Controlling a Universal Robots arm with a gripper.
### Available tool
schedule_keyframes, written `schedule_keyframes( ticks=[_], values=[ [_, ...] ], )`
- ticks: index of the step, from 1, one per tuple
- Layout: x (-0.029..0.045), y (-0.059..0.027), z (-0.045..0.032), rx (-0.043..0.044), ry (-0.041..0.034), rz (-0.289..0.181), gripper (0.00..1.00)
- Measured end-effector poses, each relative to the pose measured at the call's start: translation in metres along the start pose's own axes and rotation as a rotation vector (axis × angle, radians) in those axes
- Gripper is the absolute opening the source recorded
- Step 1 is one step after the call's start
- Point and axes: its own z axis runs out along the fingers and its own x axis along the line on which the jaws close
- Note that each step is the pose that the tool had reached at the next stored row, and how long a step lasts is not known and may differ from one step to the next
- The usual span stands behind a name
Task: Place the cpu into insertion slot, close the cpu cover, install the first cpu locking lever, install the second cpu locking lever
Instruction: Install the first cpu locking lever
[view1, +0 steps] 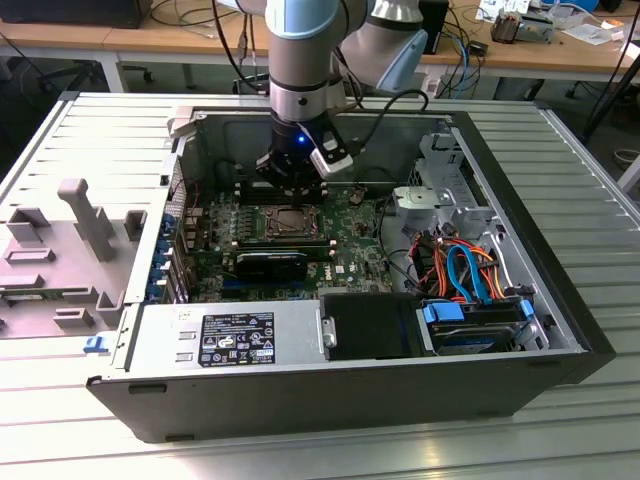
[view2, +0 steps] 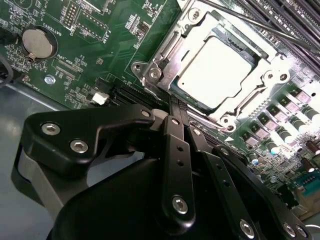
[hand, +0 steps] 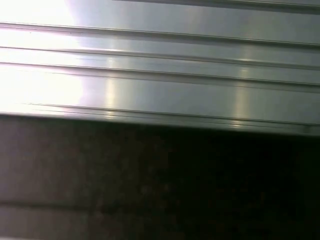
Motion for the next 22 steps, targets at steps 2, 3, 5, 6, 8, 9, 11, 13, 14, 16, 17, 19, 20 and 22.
schedule_keyframes(
  ticks=[2,3,5,6,8,9,11,13,14,16,17,19,20,22],
  values=[
    [-0.0014,-0.0003,0.0,-0.0003,-0.0001,0.0,0.11],
    [-0.0029,-0.0008,0.0,-0.0007,-0.0001,0.0,0.11],
    [-0.0062,-0.0015,0.0001,-0.0013,-0.0001,0.0,0.11],
    [-0.0073,-0.0017,0.0001,-0.0014,-0.0001,0.0,0.11],
    [-0.0093,-0.0021,0.0001,-0.0018,-0.0001,0.0,0.11],
    [-0.0104,-0.0022,0.0002,-0.002,0.0,0.0,0.11],
    [-0.0127,-0.0025,0.0006,-0.0025,0.0002,0.0,0.11],
    [-0.0146,-0.0027,0.001,-0.0032,0.0003,0.0,0.11],
    [-0.0153,-0.0027,0.0016,-0.0036,0.0002,0.0,0.11],
    [-0.0153,-0.0027,0.0025,-0.004,0.0001,0.0,0.11],
    [-0.0154,-0.0027,0.003,-0.0042,0.0002,0.0,0.11],
    [-0.0153,-0.0028,0.0035,-0.0043,0.0002,0.0,0.11],
    [-0.0154,-0.0028,0.0036,-0.0045,0.0001,0.0,0.11],
    [-0.0156,-0.0025,0.0004,-0.006,-0.0022,0.0,0.11]
  ],
)
